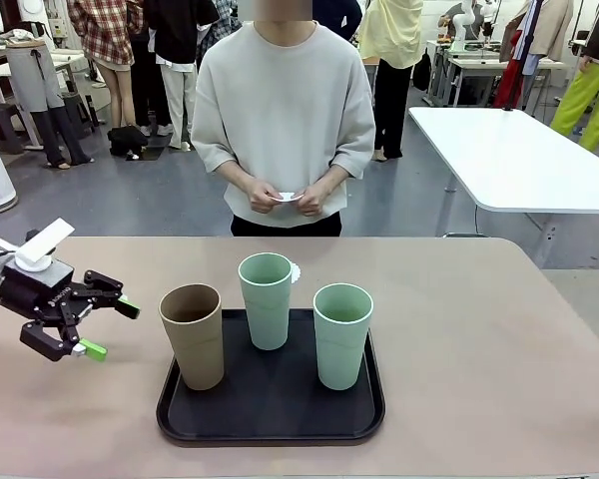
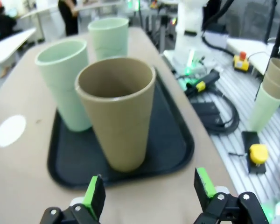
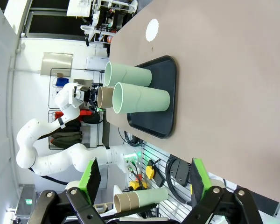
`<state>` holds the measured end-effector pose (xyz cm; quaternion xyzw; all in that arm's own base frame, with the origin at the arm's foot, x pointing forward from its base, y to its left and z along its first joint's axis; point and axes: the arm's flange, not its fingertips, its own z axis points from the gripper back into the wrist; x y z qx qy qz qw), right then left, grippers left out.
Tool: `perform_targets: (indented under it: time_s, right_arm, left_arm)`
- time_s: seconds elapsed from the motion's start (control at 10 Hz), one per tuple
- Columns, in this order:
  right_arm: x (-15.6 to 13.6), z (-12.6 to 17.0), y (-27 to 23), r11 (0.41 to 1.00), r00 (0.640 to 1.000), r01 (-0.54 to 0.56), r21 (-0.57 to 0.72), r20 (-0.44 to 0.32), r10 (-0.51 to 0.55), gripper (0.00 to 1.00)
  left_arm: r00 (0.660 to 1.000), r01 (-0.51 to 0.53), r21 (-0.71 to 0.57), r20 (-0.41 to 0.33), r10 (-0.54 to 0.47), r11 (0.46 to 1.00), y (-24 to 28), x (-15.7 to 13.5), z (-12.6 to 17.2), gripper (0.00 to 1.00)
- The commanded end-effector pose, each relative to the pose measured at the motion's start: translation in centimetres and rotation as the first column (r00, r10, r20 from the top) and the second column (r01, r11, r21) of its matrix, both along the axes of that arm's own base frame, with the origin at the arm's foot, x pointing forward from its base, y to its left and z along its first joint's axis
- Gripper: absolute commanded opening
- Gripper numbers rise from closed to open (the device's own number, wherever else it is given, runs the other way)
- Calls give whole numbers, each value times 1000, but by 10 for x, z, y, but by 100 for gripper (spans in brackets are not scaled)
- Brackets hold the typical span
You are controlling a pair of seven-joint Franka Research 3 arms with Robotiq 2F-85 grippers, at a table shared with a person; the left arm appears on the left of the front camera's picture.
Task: Place coasters on the table and set cups on them.
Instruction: Pick up one Reusable plastic cup and place it on a coaster set by the human.
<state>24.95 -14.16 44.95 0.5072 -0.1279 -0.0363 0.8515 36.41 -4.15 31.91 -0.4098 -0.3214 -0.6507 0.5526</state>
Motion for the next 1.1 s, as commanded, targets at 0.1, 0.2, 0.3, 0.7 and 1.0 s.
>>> perform_targets:
  time_s: [0.1, 0.2, 0.3, 0.7, 1.0]
  right_arm:
    - [1, 0, 0, 1000, 1000, -1, 15, 9, 1, 100]
    - [1, 0, 0, 1000, 1000, -1, 15, 9, 1, 100]
    - [1, 0, 0, 1000, 1000, -1, 15, 9, 1, 100]
    - [1, 0, 0, 1000, 1000, -1, 15, 9, 1, 100]
    - [1, 0, 0, 1000, 1000, -1, 15, 9, 1, 100]
  left_arm:
    - [999, 52, -102, 13, -51, 993, -9, 11, -30, 100]
    - [997, 64, -131, 38, -60, 989, -14, 15, -40, 100]
    - [997, 69, -158, 54, -62, 985, -17, 17, -46, 100]
    - [993, 60, -240, 111, -34, 969, -24, 34, -47, 100]
    - [995, 64, -230, 89, -45, 971, -35, 39, -47, 100]
